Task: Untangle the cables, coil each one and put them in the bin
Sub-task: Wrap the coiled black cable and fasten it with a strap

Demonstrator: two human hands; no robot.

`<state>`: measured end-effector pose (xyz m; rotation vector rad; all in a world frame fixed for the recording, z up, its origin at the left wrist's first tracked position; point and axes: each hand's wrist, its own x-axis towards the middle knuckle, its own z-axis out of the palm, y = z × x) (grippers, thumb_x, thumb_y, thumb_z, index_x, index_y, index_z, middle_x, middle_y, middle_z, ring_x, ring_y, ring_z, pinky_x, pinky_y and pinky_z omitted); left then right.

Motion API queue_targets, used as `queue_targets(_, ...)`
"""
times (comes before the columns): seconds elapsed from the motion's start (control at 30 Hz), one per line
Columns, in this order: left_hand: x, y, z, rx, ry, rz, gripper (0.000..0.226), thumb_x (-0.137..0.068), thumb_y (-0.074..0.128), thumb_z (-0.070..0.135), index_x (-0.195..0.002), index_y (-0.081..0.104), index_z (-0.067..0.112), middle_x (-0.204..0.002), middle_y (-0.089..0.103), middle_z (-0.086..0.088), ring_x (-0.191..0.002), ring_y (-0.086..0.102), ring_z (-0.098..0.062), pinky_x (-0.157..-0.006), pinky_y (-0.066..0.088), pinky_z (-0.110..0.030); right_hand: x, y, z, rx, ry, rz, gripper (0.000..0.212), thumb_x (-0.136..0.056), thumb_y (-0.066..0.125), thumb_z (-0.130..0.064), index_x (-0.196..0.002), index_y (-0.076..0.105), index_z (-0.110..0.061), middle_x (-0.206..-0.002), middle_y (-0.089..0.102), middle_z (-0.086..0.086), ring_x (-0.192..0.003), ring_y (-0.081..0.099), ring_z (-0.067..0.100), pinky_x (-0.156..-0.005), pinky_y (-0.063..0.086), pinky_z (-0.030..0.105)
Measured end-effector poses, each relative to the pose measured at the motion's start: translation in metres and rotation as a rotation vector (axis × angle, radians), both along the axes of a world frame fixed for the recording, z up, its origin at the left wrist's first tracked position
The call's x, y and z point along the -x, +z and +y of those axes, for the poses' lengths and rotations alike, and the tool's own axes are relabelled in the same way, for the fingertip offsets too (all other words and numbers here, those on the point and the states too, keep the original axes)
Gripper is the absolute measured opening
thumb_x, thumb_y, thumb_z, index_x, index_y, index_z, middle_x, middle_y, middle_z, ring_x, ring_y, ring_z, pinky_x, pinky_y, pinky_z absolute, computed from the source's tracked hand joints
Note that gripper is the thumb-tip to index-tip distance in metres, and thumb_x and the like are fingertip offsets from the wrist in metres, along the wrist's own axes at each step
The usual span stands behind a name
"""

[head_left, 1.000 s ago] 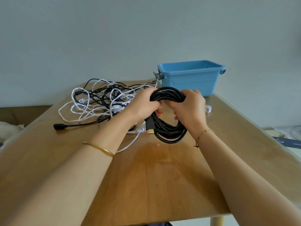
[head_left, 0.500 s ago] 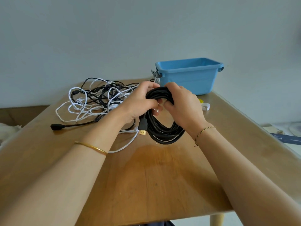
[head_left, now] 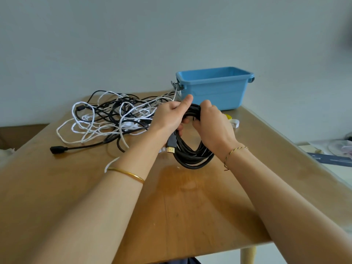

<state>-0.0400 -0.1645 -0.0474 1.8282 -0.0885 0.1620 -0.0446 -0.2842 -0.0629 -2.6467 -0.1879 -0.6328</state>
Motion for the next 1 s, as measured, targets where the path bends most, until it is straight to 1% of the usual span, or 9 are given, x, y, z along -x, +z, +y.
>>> queue_targets(0.2, -0.009, 0.000, -0.010, 0.114, 0.052, -0.049, 0.025, -0.092, 0.059, 0.034, -0.074, 0.063, 0.018, -0.057, 0.052, -0.003, -0.042, 0.040, -0.017, -0.040, 0.036, -0.021, -0.004, 0.007, -0.014, -0.024, 0.101, 0.001, 0.020, -0.092, 0.052, -0.024, -0.093, 0.040, -0.009, -0.084, 0.051, 0.004, -0.076, 0.054, 0.029, -0.050, 0.029, 0.033)
queue_targets(0.3, -0.015, -0.003, -0.004, 0.148, 0.083, -0.049, 0.026, -0.093, 0.059, 0.030, -0.071, 0.061, 0.017, -0.054, 0.049, -0.003, -0.037, 0.037, -0.016, -0.039, 0.033, -0.021, -0.005, 0.017, -0.025, -0.377, 0.298, 0.133, 0.029, -0.094, 0.051, -0.039, -0.099, 0.053, -0.010, -0.082, 0.056, -0.004, -0.077, 0.055, 0.015, -0.066, 0.042, 0.027)
queue_targets(0.37, -0.018, -0.006, 0.004, 0.174, 0.116, -0.032, 0.026, -0.093, 0.058, 0.030, -0.071, 0.060, 0.017, -0.054, 0.048, -0.003, -0.034, 0.036, -0.015, -0.038, 0.033, -0.019, -0.014, 0.017, -0.041, -0.602, 0.279, 0.162, 0.029, -0.099, 0.041, -0.035, -0.103, 0.056, -0.010, -0.090, 0.061, 0.002, -0.084, 0.060, 0.018, -0.076, 0.047, 0.033)
queue_targets(0.4, -0.019, -0.008, 0.008, 0.180, 0.133, -0.025, 0.024, -0.093, 0.058, 0.030, -0.072, 0.060, 0.017, -0.054, 0.048, -0.003, -0.033, 0.036, -0.014, -0.038, 0.033, -0.018, -0.019, 0.014, -0.051, -0.620, 0.219, 0.140, 0.025, -0.099, 0.040, -0.027, -0.103, 0.056, -0.009, -0.094, 0.062, 0.005, -0.086, 0.061, 0.021, -0.078, 0.049, 0.039)
queue_targets(0.47, -0.020, -0.009, 0.014, 0.182, 0.146, -0.024, 0.022, -0.093, 0.057, 0.030, -0.076, 0.062, 0.017, -0.055, 0.048, -0.003, -0.036, 0.037, -0.014, -0.037, 0.034, -0.017, -0.028, 0.003, -0.068, -0.493, 0.064, 0.123, 0.019, -0.091, 0.041, -0.009, -0.097, 0.059, -0.013, -0.100, 0.064, 0.010, -0.088, 0.062, 0.025, -0.080, 0.054, 0.046)
queue_targets(0.57, -0.024, -0.009, 0.018, 0.207, 0.156, -0.028, 0.024, -0.093, 0.056, 0.029, -0.073, 0.058, 0.017, -0.053, 0.047, -0.001, -0.040, 0.035, -0.015, -0.036, 0.034, -0.018, -0.034, -0.012, -0.075, -0.289, 0.000, 0.215, 0.036, -0.081, 0.038, 0.004, -0.080, 0.059, -0.025, -0.102, 0.063, 0.006, -0.088, 0.062, 0.027, -0.078, 0.055, 0.046)
queue_targets(0.77, -0.031, -0.009, 0.023, 0.222, 0.165, -0.039, 0.026, -0.093, 0.057, 0.029, -0.070, 0.056, 0.016, -0.055, 0.047, -0.002, -0.037, 0.031, -0.011, -0.038, 0.033, -0.021, -0.040, -0.026, -0.065, 0.027, -0.014, 0.356, 0.026, -0.082, 0.057, -0.009, -0.103, 0.066, -0.023, -0.107, 0.062, 0.004, -0.105, 0.054, 0.027, -0.083, 0.053, 0.043)
queue_targets(0.9, -0.031, -0.009, 0.026, 0.219, 0.202, -0.043, 0.027, -0.092, 0.055, 0.027, -0.068, 0.055, 0.016, -0.055, 0.048, -0.002, -0.040, 0.032, -0.012, -0.039, 0.035, -0.022, -0.044, -0.029, -0.064, 0.044, 0.011, 0.374, 0.014, -0.082, 0.058, -0.008, -0.085, 0.063, -0.021, -0.106, 0.061, 0.011, -0.096, 0.056, 0.030, -0.075, 0.052, 0.038)
queue_targets(1.0, -0.030, -0.009, 0.028, 0.201, 0.236, -0.052, 0.027, -0.092, 0.053, 0.026, -0.067, 0.051, 0.015, -0.056, 0.048, -0.002, -0.041, 0.032, -0.013, -0.039, 0.037, -0.022, -0.044, -0.027, -0.062, -0.063, 0.046, 0.407, 0.013, -0.084, 0.063, -0.016, -0.095, 0.066, -0.024, -0.110, 0.056, 0.015, -0.102, 0.054, 0.034, -0.069, 0.043, 0.032)
